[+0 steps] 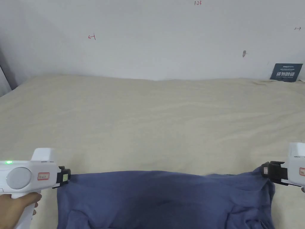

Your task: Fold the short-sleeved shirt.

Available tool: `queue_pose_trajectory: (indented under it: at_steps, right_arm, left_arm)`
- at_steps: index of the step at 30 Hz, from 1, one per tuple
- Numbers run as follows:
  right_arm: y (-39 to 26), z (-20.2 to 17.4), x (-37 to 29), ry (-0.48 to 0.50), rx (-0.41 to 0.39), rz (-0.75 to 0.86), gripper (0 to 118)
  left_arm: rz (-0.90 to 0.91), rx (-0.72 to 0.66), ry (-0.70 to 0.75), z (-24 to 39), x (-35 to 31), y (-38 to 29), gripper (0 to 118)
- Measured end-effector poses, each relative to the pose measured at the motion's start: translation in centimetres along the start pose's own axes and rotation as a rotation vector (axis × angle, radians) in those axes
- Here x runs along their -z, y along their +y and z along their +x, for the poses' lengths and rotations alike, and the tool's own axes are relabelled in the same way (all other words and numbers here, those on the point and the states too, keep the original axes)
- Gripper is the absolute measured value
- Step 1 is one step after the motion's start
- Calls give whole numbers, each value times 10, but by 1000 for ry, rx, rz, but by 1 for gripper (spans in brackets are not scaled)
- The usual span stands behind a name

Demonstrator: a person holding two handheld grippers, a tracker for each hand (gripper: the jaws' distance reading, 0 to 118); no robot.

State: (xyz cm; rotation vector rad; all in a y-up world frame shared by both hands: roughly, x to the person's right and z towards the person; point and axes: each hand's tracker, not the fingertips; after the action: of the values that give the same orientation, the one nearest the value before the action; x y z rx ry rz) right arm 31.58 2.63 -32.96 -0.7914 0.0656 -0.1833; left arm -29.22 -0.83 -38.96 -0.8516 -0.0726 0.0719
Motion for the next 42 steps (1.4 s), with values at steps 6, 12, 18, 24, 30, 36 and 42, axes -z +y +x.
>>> queue_pose_trajectory:
  at_steps: [6,12,18,24,30,36,42]
  right_arm:
    - [-41,8,-49,38,29,12,1]
    - [-87,14,-75,43,69,10,1]
    - [-128,20,-81,19,96,-31,1]
    - [-167,24,-74,-16,123,-93,1]
    - [-202,27,-51,-75,132,-167,1]
    - [-218,30,-34,-119,160,-197,1]
    - [-219,26,-36,-136,152,-193,2]
  left_arm:
    - [3,16,-9,1,-37,-21,0]
    - [-28,18,-16,-2,-66,-62,0]
    - [-80,-19,-24,-10,-75,-109,0]
    - [-132,-38,-15,-18,-63,-149,0]
    - [-181,5,15,-17,-47,-171,0]
    - [-213,18,26,-14,-37,-184,0]
    - [-211,-6,23,-18,-37,-183,0]
